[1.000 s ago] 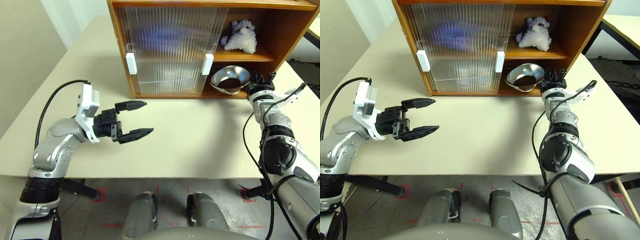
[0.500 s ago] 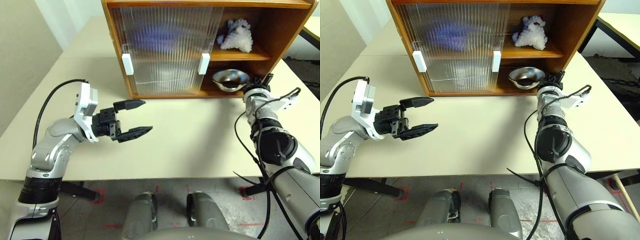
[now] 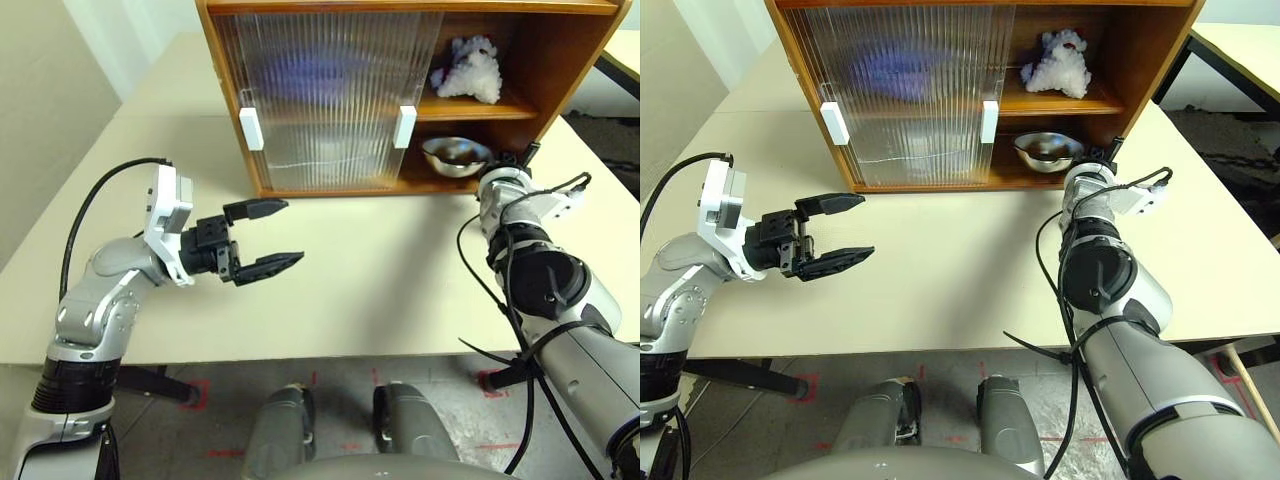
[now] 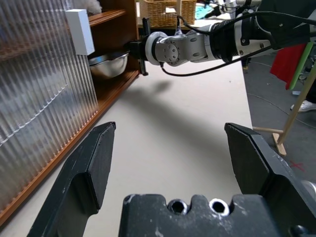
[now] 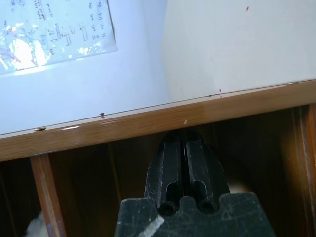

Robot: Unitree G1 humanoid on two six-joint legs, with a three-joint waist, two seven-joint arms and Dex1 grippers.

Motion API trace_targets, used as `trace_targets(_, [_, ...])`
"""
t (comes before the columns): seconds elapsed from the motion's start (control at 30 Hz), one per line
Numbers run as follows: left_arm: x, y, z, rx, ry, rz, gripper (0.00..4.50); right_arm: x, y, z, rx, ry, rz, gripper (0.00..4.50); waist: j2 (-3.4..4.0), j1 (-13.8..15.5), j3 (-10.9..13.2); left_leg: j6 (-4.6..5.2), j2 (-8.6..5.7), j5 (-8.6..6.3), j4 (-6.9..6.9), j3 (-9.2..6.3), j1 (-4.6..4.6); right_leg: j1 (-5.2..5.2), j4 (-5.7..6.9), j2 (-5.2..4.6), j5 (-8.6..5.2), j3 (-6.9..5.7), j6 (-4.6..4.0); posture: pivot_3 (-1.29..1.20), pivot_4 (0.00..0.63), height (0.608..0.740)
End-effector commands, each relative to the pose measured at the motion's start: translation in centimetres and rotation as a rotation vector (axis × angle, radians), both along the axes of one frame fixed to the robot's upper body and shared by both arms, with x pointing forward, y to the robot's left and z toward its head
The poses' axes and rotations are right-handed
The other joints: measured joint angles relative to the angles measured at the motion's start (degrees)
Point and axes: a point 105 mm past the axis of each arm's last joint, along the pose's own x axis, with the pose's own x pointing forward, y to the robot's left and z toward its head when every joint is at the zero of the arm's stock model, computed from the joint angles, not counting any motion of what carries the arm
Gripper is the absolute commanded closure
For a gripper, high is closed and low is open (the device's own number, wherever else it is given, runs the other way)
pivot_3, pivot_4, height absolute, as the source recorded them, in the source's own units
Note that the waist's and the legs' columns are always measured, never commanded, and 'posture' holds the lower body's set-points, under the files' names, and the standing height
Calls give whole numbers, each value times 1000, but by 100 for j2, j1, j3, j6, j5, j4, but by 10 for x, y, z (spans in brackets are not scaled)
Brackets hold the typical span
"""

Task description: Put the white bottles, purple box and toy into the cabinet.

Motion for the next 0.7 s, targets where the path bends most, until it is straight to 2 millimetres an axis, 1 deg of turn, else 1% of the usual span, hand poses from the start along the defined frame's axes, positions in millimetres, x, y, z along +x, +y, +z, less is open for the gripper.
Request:
trace_targets(0.03, [-2,-2,3,0,-5,-10,0,4,8,4,28,4,21,4199,2,-1,1,0,0,0,0,0,0,0,0,0,-1,0,-2,108,47,740])
trace_targets(0.17, [-2,-2,4,0,-5,-9,0,7,12,6,38,1,37,2874,2,1,1,0,0,0,0,-1,0,0,0,-1,-2,0,-4,108,47,740])
trace_targets(0.4, [-1,0,2,-1,-2,-7,0,9,14,10,30,-7,51,220,2,-2,1,0,0,0,-2,-1,0,0,0,-2,-2,-1,-5,104,42,740])
trace_targets(0.43, [-1,-1,2,-2,-2,-8,0,9,15,10,27,-8,57,25,2,-2,1,0,0,0,-2,-1,0,0,0,-2,-3,-1,-5,98,38,740])
trace_targets(0.7, [1,-5,2,-4,-2,-28,0,9,12,13,-25,-13,70,25,2,-8,1,0,0,0,-1,0,0,0,-1,-3,-2,-2,-5,83,35,740])
